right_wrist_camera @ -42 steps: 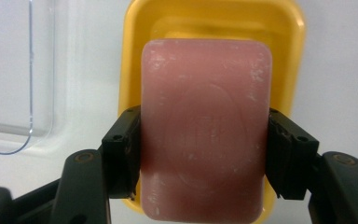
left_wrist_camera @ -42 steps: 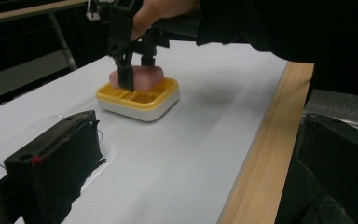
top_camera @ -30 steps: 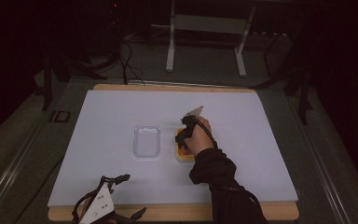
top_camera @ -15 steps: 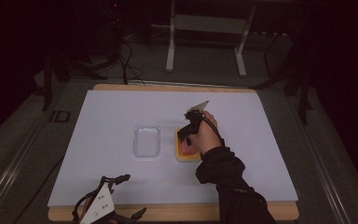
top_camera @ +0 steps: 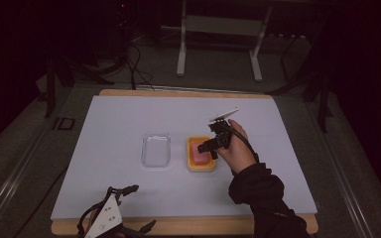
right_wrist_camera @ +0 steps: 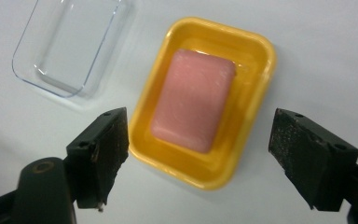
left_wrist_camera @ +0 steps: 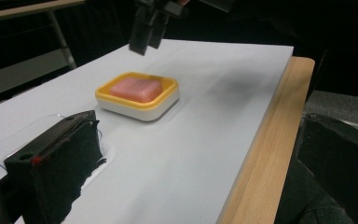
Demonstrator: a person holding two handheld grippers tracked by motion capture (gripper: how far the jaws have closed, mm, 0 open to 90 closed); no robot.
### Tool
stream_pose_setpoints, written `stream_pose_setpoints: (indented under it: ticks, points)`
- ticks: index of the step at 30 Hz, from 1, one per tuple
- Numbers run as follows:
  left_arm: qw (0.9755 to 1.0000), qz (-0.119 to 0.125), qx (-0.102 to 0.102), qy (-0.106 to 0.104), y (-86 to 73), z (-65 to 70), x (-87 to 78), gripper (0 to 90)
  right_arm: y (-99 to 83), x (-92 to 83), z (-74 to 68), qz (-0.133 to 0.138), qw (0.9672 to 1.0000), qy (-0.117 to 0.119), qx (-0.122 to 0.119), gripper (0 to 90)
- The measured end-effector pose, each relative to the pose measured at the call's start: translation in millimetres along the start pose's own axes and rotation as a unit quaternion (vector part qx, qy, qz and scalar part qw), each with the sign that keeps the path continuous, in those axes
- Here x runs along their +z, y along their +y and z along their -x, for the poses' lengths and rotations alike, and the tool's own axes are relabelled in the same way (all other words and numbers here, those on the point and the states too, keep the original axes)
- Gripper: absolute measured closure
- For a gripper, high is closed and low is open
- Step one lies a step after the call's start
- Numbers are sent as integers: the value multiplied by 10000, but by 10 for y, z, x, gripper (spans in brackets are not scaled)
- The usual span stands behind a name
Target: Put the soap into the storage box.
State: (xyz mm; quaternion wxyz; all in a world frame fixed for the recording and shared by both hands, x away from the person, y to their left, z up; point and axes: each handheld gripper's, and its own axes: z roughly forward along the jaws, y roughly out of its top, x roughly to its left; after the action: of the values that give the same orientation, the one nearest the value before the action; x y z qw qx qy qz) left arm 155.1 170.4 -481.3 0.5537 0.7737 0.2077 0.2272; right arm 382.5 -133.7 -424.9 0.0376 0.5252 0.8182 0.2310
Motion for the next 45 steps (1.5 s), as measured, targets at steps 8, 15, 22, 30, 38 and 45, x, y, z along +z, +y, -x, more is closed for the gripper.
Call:
stream_pose_setpoints:
  ticks: [8, 15, 22, 30, 38, 45]
  points:
    - [10000, -19, 7, 5, -1, -1, 5, 5, -175, -152, 158, 199, 9998, 89, 0, 203]
    - [10000, -29, 3, 3, -2, 1, 6, 5, -370, -246, 284, 370, 9992, 73, -123, 200]
    - [10000, -23, -6, 11, -2, 2, 9, 5, -574, -270, 386, 559, 9983, -37, -172, 184]
    - [10000, -30, 7, 5, -2, 6, 11, 5, -773, -287, 513, 862, 9944, -346, -495, 178]
    - [10000, -31, 6, 10, -3, 6, 12, 5, -994, -223, 610, 775, 9955, -362, -398, 149]
    - [10000, -38, 9, 11, -3, 7, 13, 5, -1175, -187, 693, 851, 9945, -443, -413, 138]
